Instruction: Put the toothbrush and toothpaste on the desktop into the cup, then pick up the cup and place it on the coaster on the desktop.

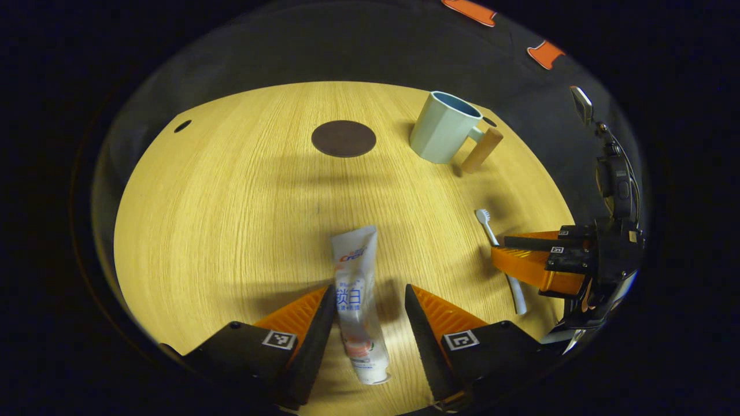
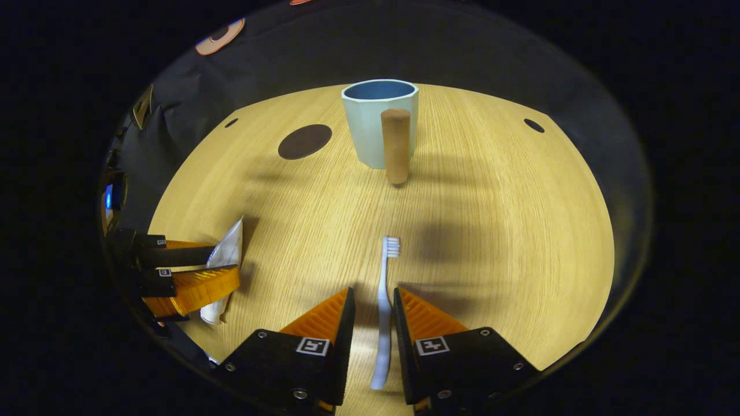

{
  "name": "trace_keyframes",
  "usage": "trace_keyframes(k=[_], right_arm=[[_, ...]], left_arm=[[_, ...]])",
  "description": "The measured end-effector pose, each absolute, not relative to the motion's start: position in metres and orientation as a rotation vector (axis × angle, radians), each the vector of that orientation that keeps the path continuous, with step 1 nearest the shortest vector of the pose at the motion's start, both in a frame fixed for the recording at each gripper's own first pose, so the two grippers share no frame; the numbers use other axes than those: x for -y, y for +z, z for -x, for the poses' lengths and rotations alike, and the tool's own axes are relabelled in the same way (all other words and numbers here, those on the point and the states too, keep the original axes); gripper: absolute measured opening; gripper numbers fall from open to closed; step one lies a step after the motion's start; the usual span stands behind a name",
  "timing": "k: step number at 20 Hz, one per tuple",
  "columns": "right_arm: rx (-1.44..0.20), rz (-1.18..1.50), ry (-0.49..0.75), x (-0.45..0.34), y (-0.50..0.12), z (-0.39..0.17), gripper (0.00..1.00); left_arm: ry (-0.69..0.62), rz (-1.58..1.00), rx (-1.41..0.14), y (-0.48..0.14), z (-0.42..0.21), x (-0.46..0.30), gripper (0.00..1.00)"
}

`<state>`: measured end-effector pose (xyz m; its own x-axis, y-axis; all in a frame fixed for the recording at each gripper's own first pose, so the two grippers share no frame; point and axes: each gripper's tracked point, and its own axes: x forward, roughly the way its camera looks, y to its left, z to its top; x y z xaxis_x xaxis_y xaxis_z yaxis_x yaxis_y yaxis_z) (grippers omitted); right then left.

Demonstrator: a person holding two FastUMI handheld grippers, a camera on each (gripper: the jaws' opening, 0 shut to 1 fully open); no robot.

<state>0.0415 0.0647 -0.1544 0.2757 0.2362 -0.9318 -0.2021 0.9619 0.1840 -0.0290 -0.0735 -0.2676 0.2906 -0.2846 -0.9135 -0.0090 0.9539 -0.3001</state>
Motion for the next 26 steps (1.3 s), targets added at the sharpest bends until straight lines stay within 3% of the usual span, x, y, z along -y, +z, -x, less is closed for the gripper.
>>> trace_keyframes(k=[2, 3, 4, 5, 6, 7, 10, 13, 26], right_arm=[[-1.262, -0.026, 0.294, -0.066, -0.153, -0.045, 0.36], [-1.274, -0.004, 0.300, -0.067, -0.156, -0.044, 0.36], [-1.272, 0.028, 0.293, -0.065, -0.157, -0.048, 0.36], [-1.275, 0.056, 0.281, -0.062, -0.157, -0.047, 0.31], [-1.277, 0.072, 0.274, -0.060, -0.158, -0.049, 0.20], [-1.280, 0.070, 0.270, -0.060, -0.157, -0.050, 0.15], [-1.286, 0.029, 0.257, -0.067, -0.157, -0.052, 0.08], [-1.252, 0.028, 0.271, -0.073, -0.151, -0.055, 0.07], [-1.057, -0.030, 0.341, -0.078, -0.115, -0.079, 0.07]], left_arm=[[-0.161, 0.259, -1.280, -0.270, 0.029, 0.066, 0.70], [-0.146, 0.257, -1.293, -0.275, 0.029, 0.065, 0.62], [-0.137, 0.262, -1.298, -0.273, 0.027, 0.064, 0.48], [-0.141, 0.266, -1.304, -0.277, 0.023, 0.065, 0.39], [-0.141, 0.289, -1.303, -0.272, 0.026, 0.065, 0.41], [-0.156, 0.311, -1.295, -0.268, 0.029, 0.068, 0.34], [-0.192, 0.356, -1.284, -0.259, 0.036, 0.068, 0.23], [-0.213, 0.371, -1.258, -0.255, 0.033, 0.068, 0.17], [-0.221, 0.312, -1.046, -0.235, 0.014, 0.057, 0.16]])
